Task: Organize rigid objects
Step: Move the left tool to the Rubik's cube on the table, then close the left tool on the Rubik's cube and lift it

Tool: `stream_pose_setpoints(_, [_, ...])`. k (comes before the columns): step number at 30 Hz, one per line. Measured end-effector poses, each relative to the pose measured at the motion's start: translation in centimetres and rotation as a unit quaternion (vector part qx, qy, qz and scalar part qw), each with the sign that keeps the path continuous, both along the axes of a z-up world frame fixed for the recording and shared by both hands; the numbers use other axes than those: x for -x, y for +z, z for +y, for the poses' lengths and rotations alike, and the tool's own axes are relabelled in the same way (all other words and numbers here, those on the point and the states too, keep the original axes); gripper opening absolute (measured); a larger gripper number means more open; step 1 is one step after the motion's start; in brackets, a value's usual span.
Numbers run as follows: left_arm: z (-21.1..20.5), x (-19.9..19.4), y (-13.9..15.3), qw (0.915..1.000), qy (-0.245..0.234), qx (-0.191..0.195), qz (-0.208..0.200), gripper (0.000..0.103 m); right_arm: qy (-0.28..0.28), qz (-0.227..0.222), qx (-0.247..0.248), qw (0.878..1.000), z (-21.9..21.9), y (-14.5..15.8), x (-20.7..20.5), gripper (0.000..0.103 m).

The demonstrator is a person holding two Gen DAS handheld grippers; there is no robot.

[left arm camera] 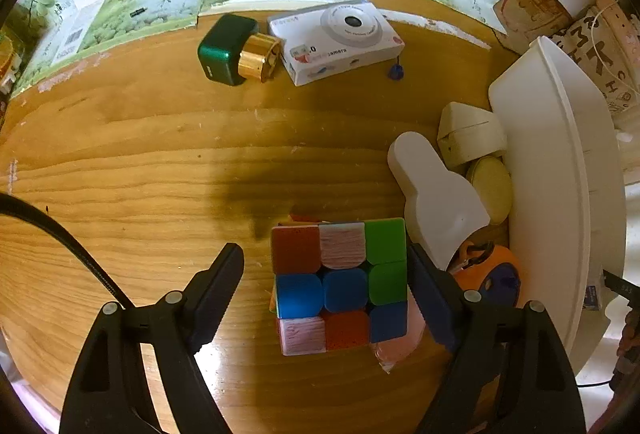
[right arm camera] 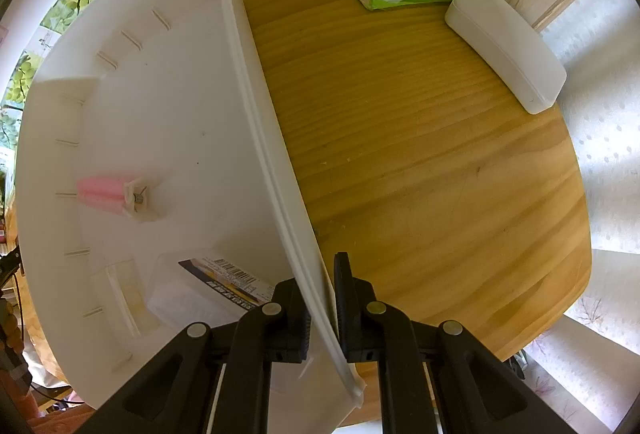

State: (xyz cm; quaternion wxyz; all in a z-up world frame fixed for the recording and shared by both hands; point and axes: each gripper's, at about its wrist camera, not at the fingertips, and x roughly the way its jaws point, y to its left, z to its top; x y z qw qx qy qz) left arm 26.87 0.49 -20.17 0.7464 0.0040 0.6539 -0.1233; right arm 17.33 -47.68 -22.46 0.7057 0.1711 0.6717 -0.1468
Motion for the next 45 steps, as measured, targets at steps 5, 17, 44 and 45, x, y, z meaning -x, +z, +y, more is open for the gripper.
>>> stream_pose_setpoints(5, [-0.4, -0.1, -0.4, 0.9999, -0.009, -0.003, 0.011, 0.071, 0.001, 0.0, 0.0, 1.0, 0.1, 0.0, 0.0, 0.01])
stream_pose_setpoints(17, [-0.2, 0.4, -0.4, 0.9998, -0.011, -0.002, 0.016, 0.067, 0.001, -0.002, 0.001, 1.0, 0.3, -0.1, 0.2, 0.01])
stream_pose_setpoints(44, [2.6, 7.8, 2.9, 0.9973, 0.068, 0.022, -0.016, 0.062, 0.062, -0.012, -0.003, 0.998, 1.6, -0.1, 0.2, 0.01])
stream_pose_setpoints(45, [2.4, 8.5, 3.3, 0.9971, 0.07, 0.023, -0.021, 0.062, 0.067, -0.013, -0.004, 0.998, 1.6, -0.1, 0.3, 0.01])
